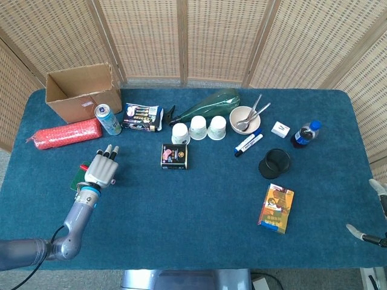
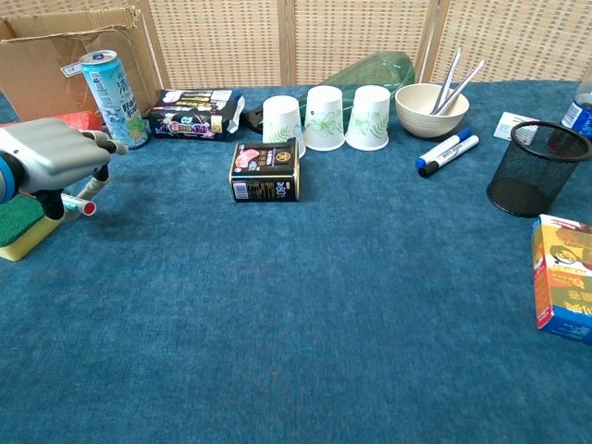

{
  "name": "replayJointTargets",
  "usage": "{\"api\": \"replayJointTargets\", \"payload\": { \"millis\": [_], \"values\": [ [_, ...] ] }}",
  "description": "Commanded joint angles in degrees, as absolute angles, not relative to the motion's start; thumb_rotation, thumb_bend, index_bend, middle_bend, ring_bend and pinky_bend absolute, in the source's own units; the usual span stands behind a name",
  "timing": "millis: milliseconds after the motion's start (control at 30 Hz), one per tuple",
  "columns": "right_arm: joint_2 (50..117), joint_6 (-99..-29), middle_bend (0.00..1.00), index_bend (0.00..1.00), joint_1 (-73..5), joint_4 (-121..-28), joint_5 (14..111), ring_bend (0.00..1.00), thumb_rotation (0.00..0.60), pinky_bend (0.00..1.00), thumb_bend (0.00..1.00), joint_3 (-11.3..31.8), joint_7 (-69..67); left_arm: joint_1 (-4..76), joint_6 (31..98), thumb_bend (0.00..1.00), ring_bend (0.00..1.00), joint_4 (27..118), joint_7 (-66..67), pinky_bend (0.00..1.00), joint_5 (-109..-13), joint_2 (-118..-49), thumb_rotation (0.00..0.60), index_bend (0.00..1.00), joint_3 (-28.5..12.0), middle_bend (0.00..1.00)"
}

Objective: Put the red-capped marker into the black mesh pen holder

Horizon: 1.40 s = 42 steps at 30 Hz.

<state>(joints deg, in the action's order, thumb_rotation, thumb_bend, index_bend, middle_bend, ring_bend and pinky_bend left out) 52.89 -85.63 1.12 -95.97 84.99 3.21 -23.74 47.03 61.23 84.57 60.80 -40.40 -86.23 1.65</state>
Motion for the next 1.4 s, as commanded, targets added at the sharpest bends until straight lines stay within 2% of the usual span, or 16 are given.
{"api": "replayJointTargets", "payload": {
  "millis": [33, 200, 700, 1400],
  "values": [
    [52.9, -85.6, 0.00, 0.00, 1.1, -95.9, 85.0, 0.00, 0.600, 0.07, 0.00, 3.2, -23.8, 47.0, 61.2, 0.41, 0.00, 84.5, 60.8, 0.25, -40.4, -86.3, 0.600, 0.68, 1.6, 0.00],
    [52.9, -85.4, 0.00, 0.00, 1.0, -95.8, 84.9, 0.00, 0.600, 0.07, 0.00, 3.2, -24.1, 47.1, 61.5, 0.41, 0.00, 84.8, 60.6, 0.26, -40.9, -86.0, 0.600, 0.72, 1.5, 0.00],
    [53.0, -85.2, 0.00, 0.00, 0.9, -96.1, 84.9, 0.00, 0.600, 0.07, 0.00, 3.1, -23.5, 45.9, 63.1, 0.41, 0.00, 88.3, 56.1, 0.29, -46.6, -83.0, 0.600, 0.75, 1.1, 0.00],
    [54.0, -83.4, 0.00, 0.00, 0.0, -95.7, 84.1, 0.00, 0.600, 0.07, 0.00, 3.1, -22.6, 44.7, 65.6, 0.41, 0.00, 101.4, 51.9, 0.29, -51.4, -72.1, 0.600, 0.75, -0.7, 0.00]
  ]
}}
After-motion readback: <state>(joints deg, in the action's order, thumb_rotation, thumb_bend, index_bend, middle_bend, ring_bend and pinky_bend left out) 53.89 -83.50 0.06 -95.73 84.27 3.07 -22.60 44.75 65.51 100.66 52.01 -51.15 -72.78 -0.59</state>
